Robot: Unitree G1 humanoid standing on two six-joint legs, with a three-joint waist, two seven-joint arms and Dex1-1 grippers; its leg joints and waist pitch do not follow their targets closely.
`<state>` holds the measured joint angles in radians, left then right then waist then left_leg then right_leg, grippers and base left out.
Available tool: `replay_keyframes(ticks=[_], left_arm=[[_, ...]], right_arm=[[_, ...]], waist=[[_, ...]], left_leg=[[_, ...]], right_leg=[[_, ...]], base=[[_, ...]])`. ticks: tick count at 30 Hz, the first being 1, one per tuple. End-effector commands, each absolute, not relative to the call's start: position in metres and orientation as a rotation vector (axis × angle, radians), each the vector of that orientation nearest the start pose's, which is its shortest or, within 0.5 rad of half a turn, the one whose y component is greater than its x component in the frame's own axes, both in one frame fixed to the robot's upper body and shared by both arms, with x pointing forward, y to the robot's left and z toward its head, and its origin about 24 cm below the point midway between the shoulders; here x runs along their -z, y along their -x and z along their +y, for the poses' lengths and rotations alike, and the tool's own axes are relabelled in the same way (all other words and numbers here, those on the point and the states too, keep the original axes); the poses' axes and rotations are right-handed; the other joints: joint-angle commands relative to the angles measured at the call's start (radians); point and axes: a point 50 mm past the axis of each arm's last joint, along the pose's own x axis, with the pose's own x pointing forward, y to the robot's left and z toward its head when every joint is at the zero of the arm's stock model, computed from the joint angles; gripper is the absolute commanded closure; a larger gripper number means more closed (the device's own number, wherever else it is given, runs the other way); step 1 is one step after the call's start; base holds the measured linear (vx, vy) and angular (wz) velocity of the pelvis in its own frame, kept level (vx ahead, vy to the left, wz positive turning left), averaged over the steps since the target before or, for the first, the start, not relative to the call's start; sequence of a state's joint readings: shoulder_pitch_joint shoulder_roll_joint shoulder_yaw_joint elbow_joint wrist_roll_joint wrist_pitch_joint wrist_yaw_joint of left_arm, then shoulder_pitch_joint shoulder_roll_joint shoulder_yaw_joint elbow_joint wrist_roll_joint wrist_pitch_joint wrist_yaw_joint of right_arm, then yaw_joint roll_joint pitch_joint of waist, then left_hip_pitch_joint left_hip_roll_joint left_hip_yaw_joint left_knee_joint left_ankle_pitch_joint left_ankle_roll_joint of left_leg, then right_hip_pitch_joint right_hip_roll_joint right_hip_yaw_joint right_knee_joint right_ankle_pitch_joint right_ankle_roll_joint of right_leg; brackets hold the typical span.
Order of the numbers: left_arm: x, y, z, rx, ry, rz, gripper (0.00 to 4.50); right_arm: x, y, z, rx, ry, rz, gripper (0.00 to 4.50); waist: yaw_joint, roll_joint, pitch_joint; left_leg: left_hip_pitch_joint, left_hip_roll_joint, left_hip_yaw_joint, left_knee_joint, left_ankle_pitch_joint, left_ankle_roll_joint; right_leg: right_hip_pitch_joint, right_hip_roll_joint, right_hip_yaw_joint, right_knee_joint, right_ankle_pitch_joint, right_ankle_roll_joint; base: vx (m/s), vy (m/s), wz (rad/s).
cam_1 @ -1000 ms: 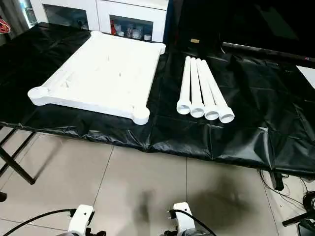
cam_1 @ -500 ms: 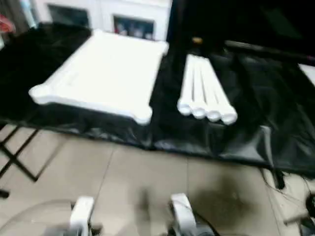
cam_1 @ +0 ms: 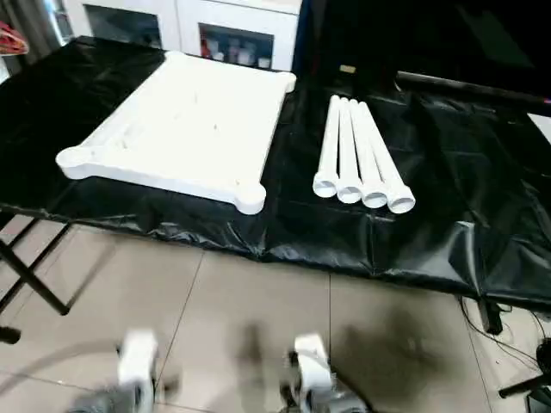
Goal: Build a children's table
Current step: Move to table
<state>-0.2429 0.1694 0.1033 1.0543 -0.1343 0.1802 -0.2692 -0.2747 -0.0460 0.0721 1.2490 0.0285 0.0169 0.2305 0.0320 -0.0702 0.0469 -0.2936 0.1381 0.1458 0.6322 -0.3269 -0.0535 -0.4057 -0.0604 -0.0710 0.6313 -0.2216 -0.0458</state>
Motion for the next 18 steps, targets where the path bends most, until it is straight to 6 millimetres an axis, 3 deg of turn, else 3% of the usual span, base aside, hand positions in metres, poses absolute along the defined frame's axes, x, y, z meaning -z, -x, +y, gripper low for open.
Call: replay_keyframes(ticks=[1, 6, 10, 13, 15, 16, 18], left_arm=[[0.11, -0.212, 0.21, 0.095, 0.148, 0.886, 0.46], [0.096, -0.206, 0.215, 0.189, 0.016, 0.755, 0.46], [0.065, -0.205, 0.221, 0.199, -0.011, 0.559, 0.46], [0.04, -0.207, 0.227, 0.177, 0.002, 0.437, 0.46], [0.029, -0.208, 0.232, 0.151, -0.037, 0.396, 0.46], [0.023, -0.21, 0.236, 0.12, -0.065, 0.375, 0.46], [0.01, -0.214, 0.241, 0.067, -0.081, 0.318, 0.46]], right_arm=[[0.129, -0.201, -0.155, -0.29, -0.036, 0.921, 0.78], [0.112, -0.214, -0.162, -0.355, -0.074, 0.791, 0.78], [0.09, -0.216, -0.162, -0.427, -0.076, 0.655, 0.78], [0.067, -0.214, -0.164, -0.456, -0.094, 0.559, 0.78], [0.056, -0.213, -0.164, -0.469, -0.099, 0.525, 0.78], [0.049, -0.212, -0.164, -0.476, -0.101, 0.506, 0.78], [0.037, -0.209, -0.164, -0.486, -0.089, 0.474, 0.78]], waist=[[0.004, 0.017, -0.035], [0.002, 0.012, -0.043], [0.007, 0.009, -0.035], [0.013, 0.007, -0.025], [0.019, 0.006, -0.02], [0.018, -0.001, -0.018], [0.017, 0.007, -0.019]], left_leg=[[-0.018, 0.097, -0.026, -0.082, 0.215, 0.208], [-0.026, 0.101, -0.026, -0.073, 0.267, 0.277], [-0.026, 0.108, -0.024, -0.077, 0.244, 0.288], [-0.027, 0.113, -0.021, -0.089, 0.128, 0.253], [-0.03, 0.113, -0.017, -0.097, 0.045, 0.19], [-0.031, 0.115, -0.016, -0.099, 0.033, 0.176], [-0.026, 0.111, -0.014, -0.101, 0.018, 0.134]], right_leg=[[0.048, -0.121, 0.071, -0.053, 0.075, -0.337], [0.054, -0.126, 0.071, -0.046, 0.111, -0.342], [0.046, -0.118, 0.069, -0.053, 0.073, -0.347], [0.044, -0.113, 0.071, -0.067, -0.04, -0.318], [0.049, -0.114, 0.076, -0.079, -0.123, -0.287], [0.049, -0.113, 0.076, -0.08, -0.137, -0.277], [0.044, -0.107, 0.078, -0.082, -0.148, -0.249]], base=[[0.0, 0.0, 0.0], [0.0, 0.0, 0.0], [0.0, 0.0, 0.0], [0.0, 0.0, 0.0], [0.0, 0.0, 0.0], [0.0, 0.0, 0.0], [0.0, 0.0, 0.0]])
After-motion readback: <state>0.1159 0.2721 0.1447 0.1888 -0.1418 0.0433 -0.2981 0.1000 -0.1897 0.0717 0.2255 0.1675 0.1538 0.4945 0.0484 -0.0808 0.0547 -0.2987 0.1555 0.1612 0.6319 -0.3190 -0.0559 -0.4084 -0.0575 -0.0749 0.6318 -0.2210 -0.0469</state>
